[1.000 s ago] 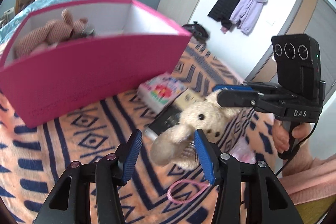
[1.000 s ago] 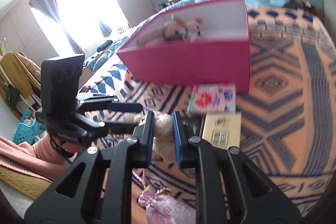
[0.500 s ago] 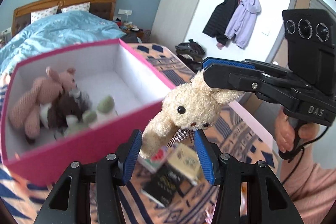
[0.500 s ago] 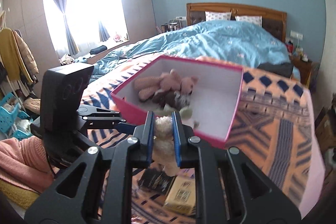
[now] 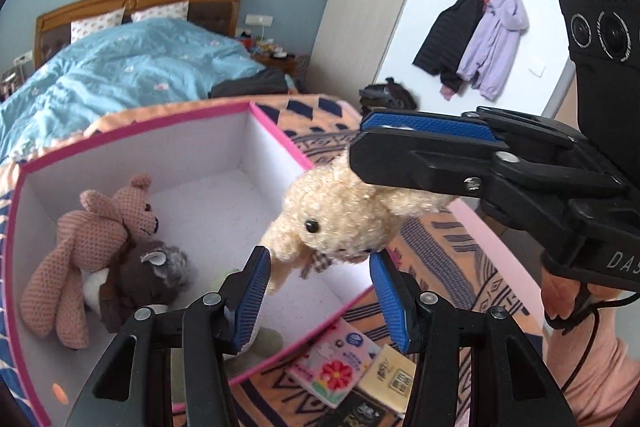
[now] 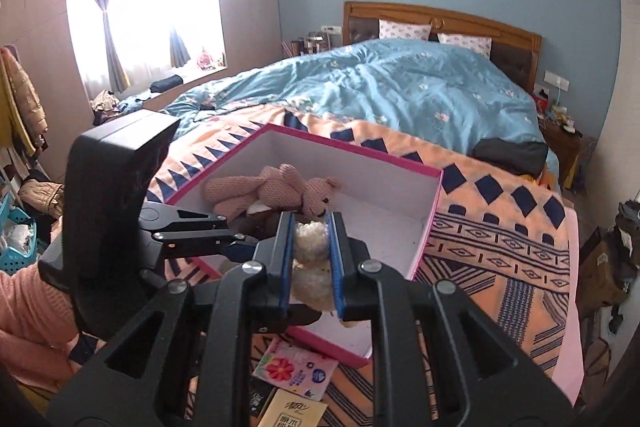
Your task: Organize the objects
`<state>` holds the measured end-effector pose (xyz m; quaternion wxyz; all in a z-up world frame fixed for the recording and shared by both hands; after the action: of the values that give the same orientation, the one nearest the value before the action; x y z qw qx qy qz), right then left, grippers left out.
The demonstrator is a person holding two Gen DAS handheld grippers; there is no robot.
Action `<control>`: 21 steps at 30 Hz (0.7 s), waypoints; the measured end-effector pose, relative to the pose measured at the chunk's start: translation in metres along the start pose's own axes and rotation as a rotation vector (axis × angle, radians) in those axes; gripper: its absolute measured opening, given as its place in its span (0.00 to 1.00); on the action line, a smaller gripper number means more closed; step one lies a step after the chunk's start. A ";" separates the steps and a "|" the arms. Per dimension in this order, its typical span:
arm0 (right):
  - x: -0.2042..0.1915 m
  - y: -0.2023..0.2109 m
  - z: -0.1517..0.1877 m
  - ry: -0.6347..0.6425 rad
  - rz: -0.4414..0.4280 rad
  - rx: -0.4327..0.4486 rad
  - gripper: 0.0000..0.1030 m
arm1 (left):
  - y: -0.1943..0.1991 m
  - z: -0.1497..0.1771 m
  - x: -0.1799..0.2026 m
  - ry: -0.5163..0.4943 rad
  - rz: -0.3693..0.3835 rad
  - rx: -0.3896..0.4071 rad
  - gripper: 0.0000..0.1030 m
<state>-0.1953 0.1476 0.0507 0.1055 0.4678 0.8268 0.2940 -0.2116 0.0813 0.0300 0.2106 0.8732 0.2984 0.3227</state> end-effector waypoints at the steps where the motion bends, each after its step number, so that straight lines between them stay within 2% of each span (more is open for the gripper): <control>1: 0.002 -0.008 0.001 -0.002 -0.003 -0.019 0.18 | -0.006 0.000 -0.004 0.008 -0.006 -0.016 0.50; 6: 0.014 -0.048 0.009 -0.024 0.020 -0.121 0.18 | -0.029 0.004 -0.013 0.031 -0.041 -0.079 0.50; 12: 0.026 -0.090 0.013 -0.047 0.084 -0.201 0.23 | -0.039 0.006 -0.022 0.065 -0.072 -0.095 0.50; 14: 0.027 -0.098 0.012 -0.038 0.133 -0.193 0.23 | -0.036 0.007 -0.024 0.069 -0.083 -0.083 0.50; 21: 0.034 -0.075 0.012 -0.114 0.115 -0.105 0.29 | -0.016 0.016 -0.024 0.066 -0.084 -0.016 0.50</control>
<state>-0.2616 0.1516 0.0005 0.1593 0.5244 0.7747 0.3153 -0.2217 0.0743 -0.0003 0.2208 0.8472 0.3390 0.3445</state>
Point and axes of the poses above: each gripper's, at about its wrist camera, not at the fingertips, and y roughly against the way its jaws point, x to its right, z to its underside, the point moved 2 cm from there along -y, roughly the way its jaws point, and after that the axes turned 15 degrees about z, right-handed, at the moved point
